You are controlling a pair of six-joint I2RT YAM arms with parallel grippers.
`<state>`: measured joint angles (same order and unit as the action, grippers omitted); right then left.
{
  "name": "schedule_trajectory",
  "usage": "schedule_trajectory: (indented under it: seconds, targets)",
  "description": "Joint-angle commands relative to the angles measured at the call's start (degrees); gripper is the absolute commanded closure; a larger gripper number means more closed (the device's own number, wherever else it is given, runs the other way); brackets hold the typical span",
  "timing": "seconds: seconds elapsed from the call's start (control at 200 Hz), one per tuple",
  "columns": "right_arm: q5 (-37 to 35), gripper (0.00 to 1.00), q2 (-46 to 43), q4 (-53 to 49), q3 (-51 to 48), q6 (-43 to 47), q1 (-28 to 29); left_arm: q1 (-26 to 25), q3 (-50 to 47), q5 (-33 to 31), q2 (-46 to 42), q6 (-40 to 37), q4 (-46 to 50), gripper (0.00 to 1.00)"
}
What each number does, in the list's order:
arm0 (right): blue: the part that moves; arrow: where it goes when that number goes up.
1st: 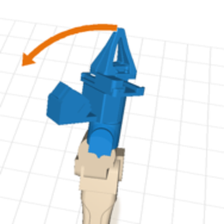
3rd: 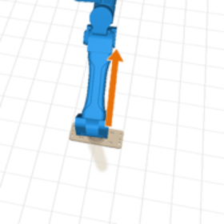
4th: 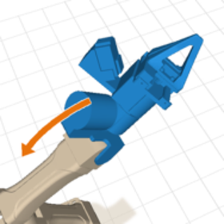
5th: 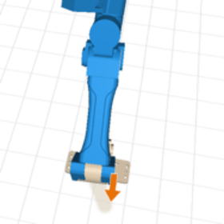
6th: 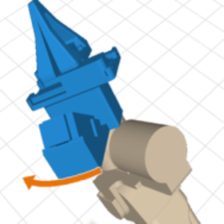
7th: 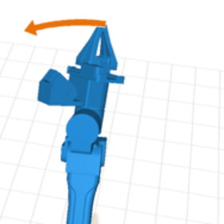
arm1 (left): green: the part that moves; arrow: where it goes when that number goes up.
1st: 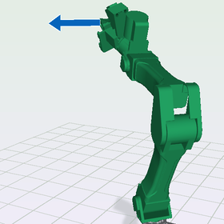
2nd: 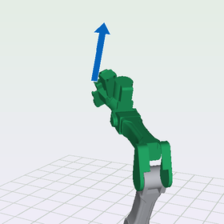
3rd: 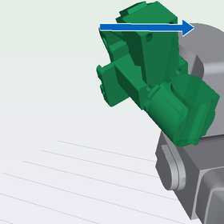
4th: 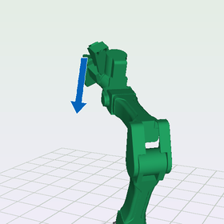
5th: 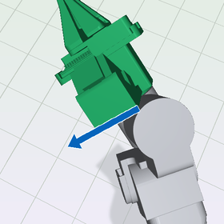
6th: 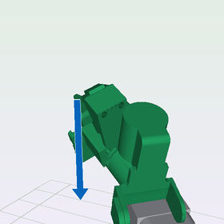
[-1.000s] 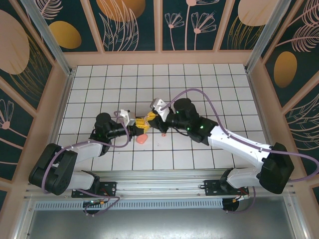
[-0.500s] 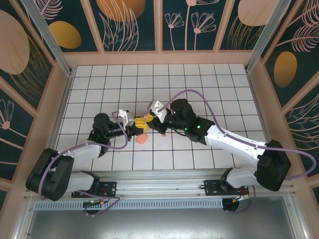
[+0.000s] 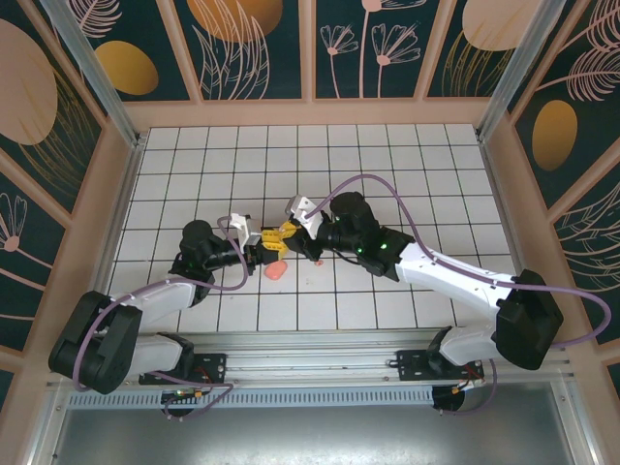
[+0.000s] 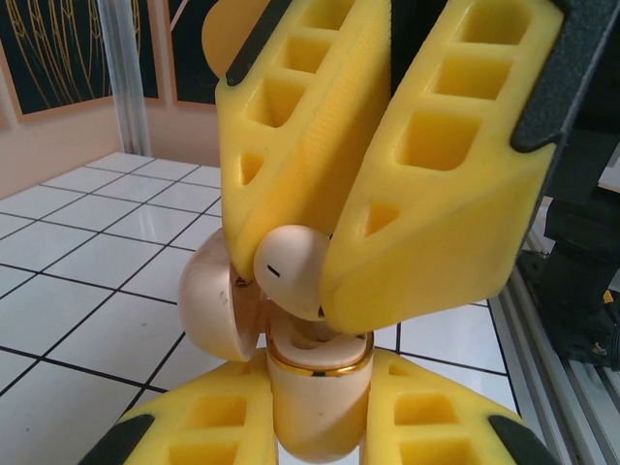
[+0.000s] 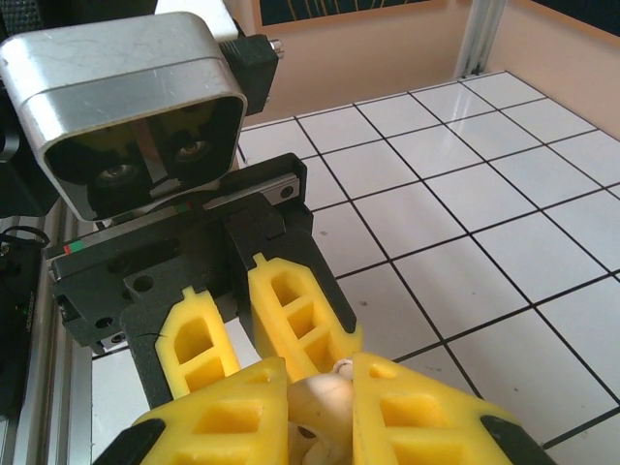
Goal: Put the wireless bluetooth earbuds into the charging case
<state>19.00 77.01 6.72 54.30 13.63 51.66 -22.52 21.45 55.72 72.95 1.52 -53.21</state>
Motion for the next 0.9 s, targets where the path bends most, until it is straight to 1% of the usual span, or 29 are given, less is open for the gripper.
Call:
schedule_trajectory:
  seconds: [0.0, 0.06, 0.195, 0.385, 0.571, 0.711, 0.896]
  targets:
    - [1.66, 0.83, -0.98, 1.02, -1.53, 0.34, 1.08, -0.50, 1.76, 1.25, -1.75, -0.29, -2.24, 0.91]
    - [2.17, 0.83, -0.91, 0.50, -1.23, 0.43, 1.13, -0.52, 1.78, 1.29, -1.91, -0.27, -2.23, 0.91]
    - [0.91, 0.83, -0.78, -0.75, -1.22, 0.14, 1.01, -0.48, 1.49, 0.41, -3.09, -1.36, -1.45, 0.91]
    - [0.69, 0.83, -4.66, 1.67, -2.65, -0.83, 0.90, -1.27, 0.30, -2.48, -4.87, -7.19, 1.47, 0.91]
    - [-0.22, 0.83, -8.10, 2.36, -2.23, -0.54, 0.90, -1.63, -1.67, -4.32, -6.01, -11.43, 1.36, 0.90]
    - [0.64, 0.83, -8.47, 2.86, -2.14, -0.48, 1.05, -1.71, -1.94, -5.26, -6.15, -11.85, 1.27, 0.91]
    - [1.12, 0.82, -6.42, 2.54, -1.49, -0.28, 1.25, -1.67, -1.79, -4.91, -6.34, -11.48, 1.18, 0.90]
